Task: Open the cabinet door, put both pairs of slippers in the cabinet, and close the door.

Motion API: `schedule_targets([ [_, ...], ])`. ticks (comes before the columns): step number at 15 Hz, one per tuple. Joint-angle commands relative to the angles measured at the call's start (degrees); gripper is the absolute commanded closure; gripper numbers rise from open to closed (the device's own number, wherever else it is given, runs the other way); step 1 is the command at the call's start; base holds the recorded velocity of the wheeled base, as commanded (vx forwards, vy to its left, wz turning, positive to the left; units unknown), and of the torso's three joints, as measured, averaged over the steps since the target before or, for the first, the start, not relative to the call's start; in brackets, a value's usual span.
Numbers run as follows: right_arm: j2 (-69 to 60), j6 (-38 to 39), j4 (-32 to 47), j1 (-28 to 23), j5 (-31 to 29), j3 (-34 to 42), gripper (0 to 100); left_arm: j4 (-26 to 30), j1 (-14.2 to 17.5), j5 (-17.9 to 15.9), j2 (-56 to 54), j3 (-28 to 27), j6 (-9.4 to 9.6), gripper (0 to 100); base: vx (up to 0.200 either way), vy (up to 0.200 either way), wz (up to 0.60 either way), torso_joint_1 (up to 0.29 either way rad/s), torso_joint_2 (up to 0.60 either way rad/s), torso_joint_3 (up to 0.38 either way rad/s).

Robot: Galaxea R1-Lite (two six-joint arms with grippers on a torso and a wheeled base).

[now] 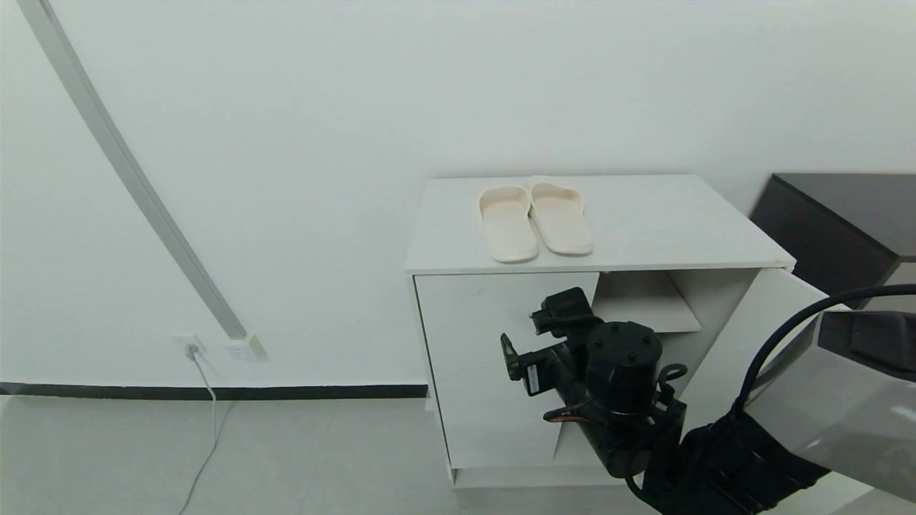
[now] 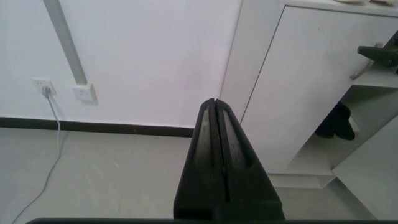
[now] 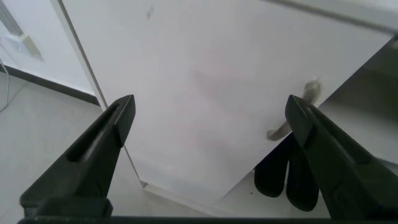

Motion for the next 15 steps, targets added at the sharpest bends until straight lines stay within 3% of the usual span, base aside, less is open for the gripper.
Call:
schedule_targets([
  [1,-0.11,-0.02,-0.02,0.07,0.01,0.18,0,-0.01,0.01,0.02,0.07,0.01,-0.04,100,0.0,0.0,0.0,0.261,-0.59,-0.325],
  [6,-0.11,-1.25,-2.39,0.24,0.01,1.14,0,-0.01,0.01,0.02,0.07,0.01,-0.04,100,0.0,0.0,0.0,0.247,-0.56,-0.309],
  [15,0.06,-3.53,-5.38,-0.11,2.47,1.23,0,-0.01,0.01,0.02,0.07,0.01,-0.13,100,0.0,0.0,0.0,0.163,-0.34,-0.187],
])
